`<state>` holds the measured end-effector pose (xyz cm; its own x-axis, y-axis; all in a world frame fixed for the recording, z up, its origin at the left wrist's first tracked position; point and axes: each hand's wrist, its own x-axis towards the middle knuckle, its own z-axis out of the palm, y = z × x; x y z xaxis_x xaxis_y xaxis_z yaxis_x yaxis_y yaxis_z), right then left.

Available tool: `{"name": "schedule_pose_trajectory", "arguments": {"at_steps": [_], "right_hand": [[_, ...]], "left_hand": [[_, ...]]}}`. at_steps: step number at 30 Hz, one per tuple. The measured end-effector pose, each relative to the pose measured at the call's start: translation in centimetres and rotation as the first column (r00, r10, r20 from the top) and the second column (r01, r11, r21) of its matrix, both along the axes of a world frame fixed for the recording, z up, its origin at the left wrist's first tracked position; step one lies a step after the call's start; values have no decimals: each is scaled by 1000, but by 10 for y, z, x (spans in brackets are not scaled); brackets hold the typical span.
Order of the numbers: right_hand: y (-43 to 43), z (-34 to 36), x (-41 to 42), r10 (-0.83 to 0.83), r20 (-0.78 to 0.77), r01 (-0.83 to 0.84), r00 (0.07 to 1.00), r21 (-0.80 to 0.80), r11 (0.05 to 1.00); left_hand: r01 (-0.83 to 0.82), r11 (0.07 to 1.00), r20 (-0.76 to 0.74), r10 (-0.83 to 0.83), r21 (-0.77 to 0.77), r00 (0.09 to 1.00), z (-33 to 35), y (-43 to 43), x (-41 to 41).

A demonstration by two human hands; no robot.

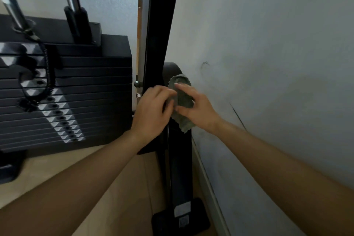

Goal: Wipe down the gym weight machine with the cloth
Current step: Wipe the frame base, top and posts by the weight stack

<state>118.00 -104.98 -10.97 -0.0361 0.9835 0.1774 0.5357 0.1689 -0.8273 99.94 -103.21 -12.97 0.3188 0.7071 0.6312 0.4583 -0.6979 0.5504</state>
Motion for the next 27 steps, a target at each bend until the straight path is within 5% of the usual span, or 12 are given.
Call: {"name": "schedule_pose_trajectory", "arguments": {"at_steps": [3,6,11,20,27], "right_hand": [[-5,9,11,-105,-301,80,948,-96,992],[-3,13,16,-193,-341,158,920,-129,979],[5,-4,6,-183,-332,127,925,-184,975],[-6,-18,11,-212,-215,171,953,-198,965],[-33,-32,13,-302,-293,136,907,-476,869]], "left_hand": [[132,987,-275,-103,89,956,1,21,11],[190,964,-461,-85,187,883,-13,36,10],[150,935,-459,15,321,888,-28,39,-5],[99,952,-343,6,289,939,-55,14,-16],[300,838,-540,-8,456,842,-70,-13,-17]]}}
